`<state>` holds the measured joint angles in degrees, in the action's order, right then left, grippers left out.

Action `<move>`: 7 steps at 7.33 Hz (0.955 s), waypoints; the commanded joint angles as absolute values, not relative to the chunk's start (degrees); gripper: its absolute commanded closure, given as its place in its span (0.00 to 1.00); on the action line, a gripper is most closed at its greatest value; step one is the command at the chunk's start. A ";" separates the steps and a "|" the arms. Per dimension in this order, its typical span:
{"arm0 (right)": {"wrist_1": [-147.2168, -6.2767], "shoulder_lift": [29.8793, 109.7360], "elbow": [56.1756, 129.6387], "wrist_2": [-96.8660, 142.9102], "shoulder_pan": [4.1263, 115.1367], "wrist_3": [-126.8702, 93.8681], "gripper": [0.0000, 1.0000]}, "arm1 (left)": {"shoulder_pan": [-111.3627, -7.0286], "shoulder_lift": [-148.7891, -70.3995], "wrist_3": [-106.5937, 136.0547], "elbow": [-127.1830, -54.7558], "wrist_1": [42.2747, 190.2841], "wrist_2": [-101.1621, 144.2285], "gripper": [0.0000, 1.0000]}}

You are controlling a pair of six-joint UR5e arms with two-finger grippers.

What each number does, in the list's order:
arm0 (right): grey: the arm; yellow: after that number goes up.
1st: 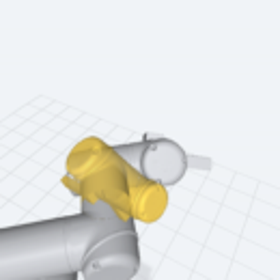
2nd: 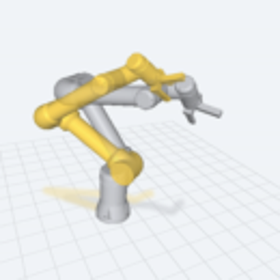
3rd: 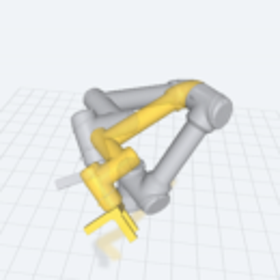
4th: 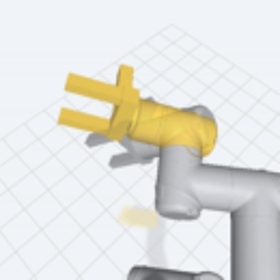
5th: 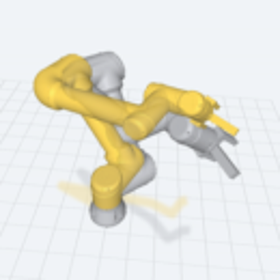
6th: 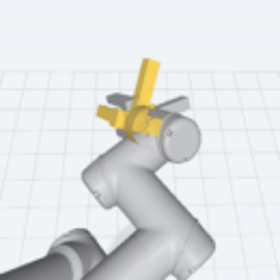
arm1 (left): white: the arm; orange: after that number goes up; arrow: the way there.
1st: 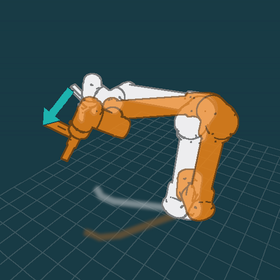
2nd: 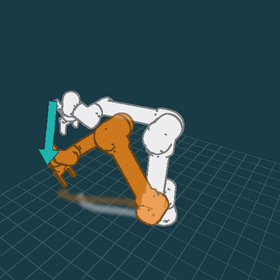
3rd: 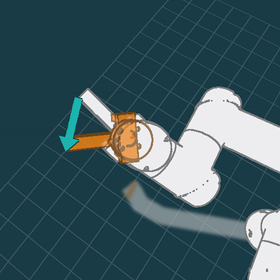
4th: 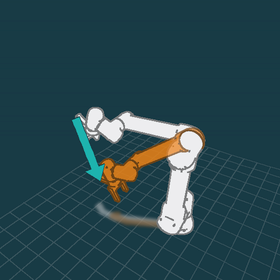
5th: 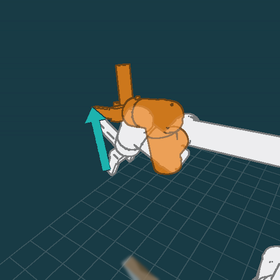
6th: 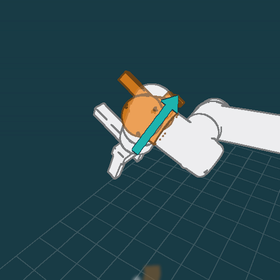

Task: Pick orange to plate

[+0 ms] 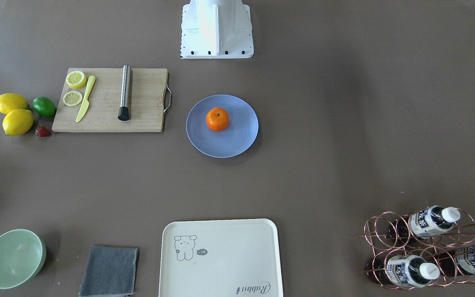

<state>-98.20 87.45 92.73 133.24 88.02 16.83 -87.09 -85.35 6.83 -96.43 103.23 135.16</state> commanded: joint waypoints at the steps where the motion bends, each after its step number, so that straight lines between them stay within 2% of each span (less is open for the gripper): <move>1: -96.60 87.80 92.29 133.07 88.07 16.53 0.00 | -88.67 -84.91 -1.35 -96.24 102.75 133.34 0.03; 7: -96.50 87.71 91.58 133.15 88.07 16.17 0.00 | -92.55 -82.97 -2.29 -96.59 99.93 134.91 0.03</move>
